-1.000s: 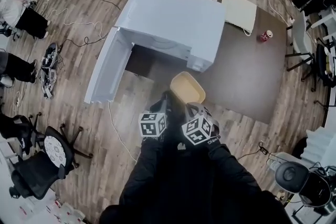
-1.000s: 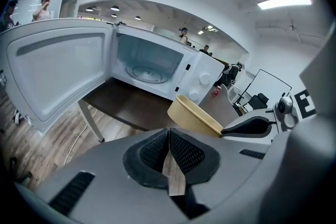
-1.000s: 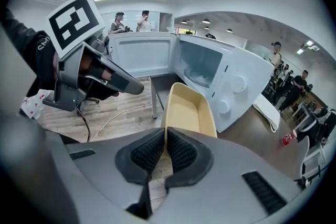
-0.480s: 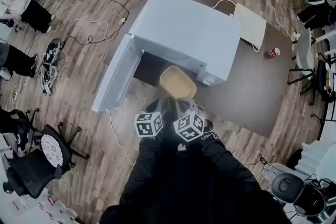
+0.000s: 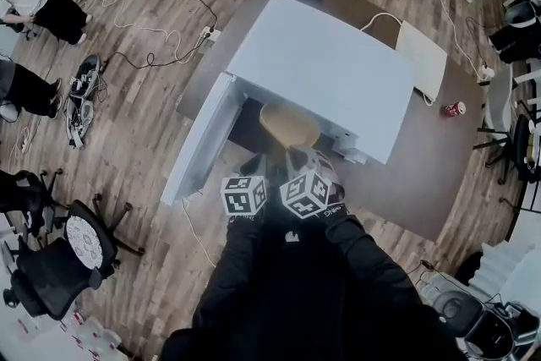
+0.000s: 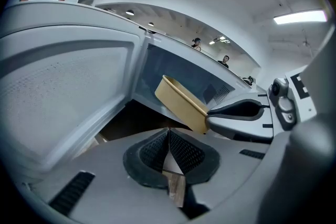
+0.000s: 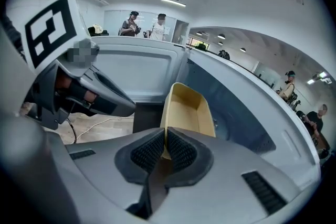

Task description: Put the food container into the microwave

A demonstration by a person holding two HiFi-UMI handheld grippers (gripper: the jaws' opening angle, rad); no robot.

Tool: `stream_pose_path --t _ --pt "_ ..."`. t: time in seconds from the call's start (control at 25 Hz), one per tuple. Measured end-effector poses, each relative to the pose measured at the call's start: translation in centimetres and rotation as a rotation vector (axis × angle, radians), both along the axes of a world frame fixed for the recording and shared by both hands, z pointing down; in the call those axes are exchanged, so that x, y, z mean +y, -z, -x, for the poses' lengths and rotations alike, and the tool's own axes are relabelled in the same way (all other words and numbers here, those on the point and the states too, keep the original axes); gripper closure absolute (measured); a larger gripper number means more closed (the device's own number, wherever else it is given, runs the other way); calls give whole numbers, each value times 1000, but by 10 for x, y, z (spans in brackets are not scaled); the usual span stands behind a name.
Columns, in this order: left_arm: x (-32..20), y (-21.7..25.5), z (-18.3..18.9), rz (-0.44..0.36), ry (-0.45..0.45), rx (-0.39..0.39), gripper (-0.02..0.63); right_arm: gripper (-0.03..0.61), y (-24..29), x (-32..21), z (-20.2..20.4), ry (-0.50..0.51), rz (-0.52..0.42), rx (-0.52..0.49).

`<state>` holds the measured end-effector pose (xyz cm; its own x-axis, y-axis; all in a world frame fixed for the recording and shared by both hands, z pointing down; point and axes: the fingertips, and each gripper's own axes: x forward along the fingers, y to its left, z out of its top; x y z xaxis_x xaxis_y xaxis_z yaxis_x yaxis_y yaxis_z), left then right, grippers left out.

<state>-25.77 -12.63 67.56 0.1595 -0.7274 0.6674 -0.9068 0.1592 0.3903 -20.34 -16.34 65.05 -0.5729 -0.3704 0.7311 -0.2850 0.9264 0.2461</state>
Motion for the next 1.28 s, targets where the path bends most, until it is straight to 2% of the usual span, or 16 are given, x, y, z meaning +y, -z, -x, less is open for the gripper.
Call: stream_pose_path --t 0.44,0.76,1.08,1.16,1.28 --pt "-40 -25 23 37 -60 23 580 541 -32 -79 27 -38 -109 110" --pt "-57 -38 30 61 -78 38 580 541 -50 -103 28 -63 -133 168" --pt "-57 -45 34 79 -80 41 580 540 -59 -109 32 -70 -133 176" --pt "-56 -45 33 82 -76 39 580 507 -58 -110 32 -73 -123 162" --pt "-56 -41 32 79 -67 36 580 494 -50 -110 30 -80 -122 131"
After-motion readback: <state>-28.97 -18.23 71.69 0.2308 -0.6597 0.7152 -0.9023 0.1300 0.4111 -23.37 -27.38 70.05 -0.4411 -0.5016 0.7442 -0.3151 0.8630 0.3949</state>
